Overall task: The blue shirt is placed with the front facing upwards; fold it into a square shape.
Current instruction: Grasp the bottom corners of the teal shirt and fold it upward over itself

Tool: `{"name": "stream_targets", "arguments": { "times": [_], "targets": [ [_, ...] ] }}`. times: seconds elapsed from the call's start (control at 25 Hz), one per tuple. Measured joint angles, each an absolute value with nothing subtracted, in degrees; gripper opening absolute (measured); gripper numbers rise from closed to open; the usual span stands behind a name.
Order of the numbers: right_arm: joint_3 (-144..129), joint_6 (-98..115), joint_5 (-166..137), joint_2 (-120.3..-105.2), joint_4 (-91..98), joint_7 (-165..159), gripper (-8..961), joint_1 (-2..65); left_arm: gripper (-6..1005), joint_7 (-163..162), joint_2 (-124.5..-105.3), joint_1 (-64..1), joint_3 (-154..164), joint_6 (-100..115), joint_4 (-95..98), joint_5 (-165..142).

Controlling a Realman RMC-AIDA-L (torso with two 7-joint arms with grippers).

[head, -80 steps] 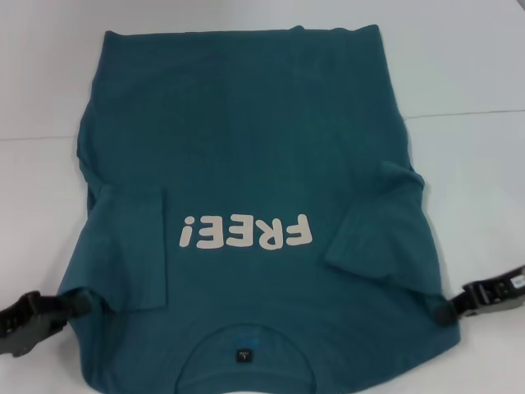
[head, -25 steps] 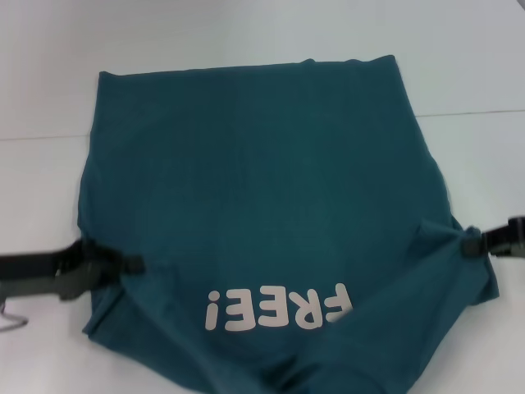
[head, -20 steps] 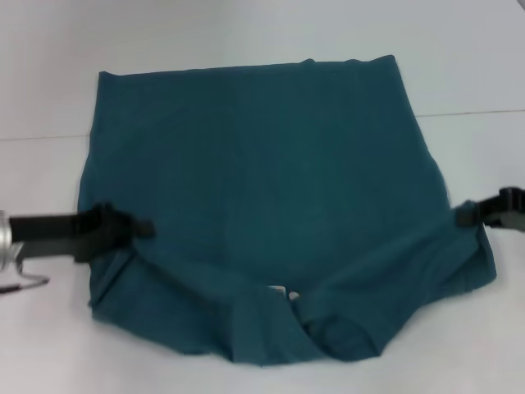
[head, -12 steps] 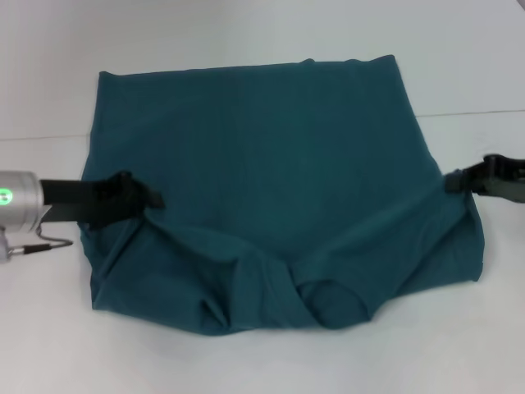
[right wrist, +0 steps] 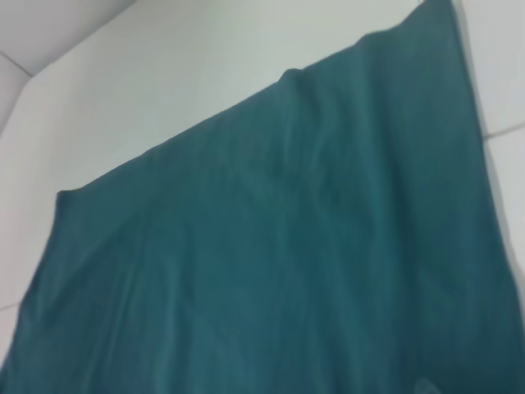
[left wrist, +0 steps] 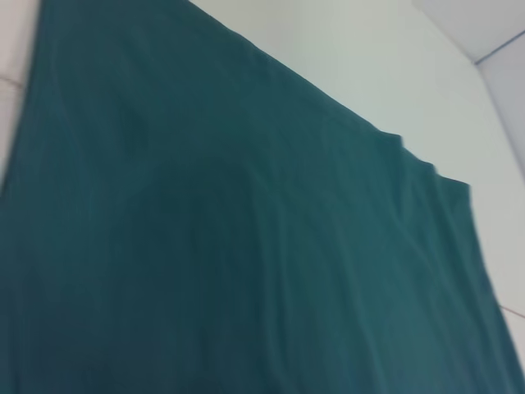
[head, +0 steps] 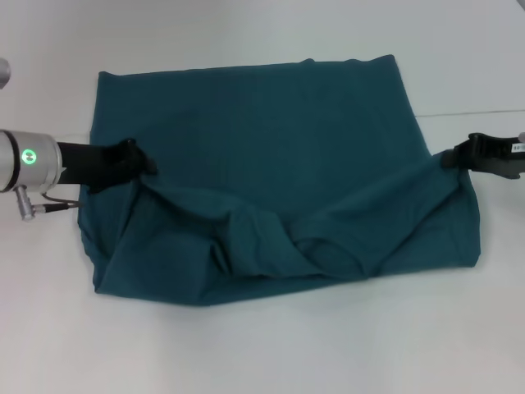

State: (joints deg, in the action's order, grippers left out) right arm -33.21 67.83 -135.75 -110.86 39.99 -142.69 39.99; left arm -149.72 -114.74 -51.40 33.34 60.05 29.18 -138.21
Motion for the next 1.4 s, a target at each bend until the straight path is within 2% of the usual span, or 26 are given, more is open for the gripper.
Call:
{"name": "stream_targets", "arguments": {
  "times": [0.44,0.88,1.2,1.4],
  "targets": [
    [-37.49,59.76,-143.75,-111.3,38.09,-144.12,42,45.03,50,-150.51,-114.87,-51.9,36.74,55.18,30.6,-138.21],
    [-41.58,53.22,-145.71,-111.42,36.19,-144.25,42,48.33,51,-151.74,-113.97,-54.81,36.95,51.25,30.82,-140.42],
    [-43.21,49.02,-146.67,-111.62,34.34,-144.24,42,49.21,52,-152.03,-113.61,-56.1,37.0,48.86,31.44,-142.25],
    [-46.77,45.2,-146.69,-112.25,33.99,-144.23,42,49.7,52,-152.62,-113.76,-56.9,37.0,46.88,30.86,-145.54]
  ]
}}
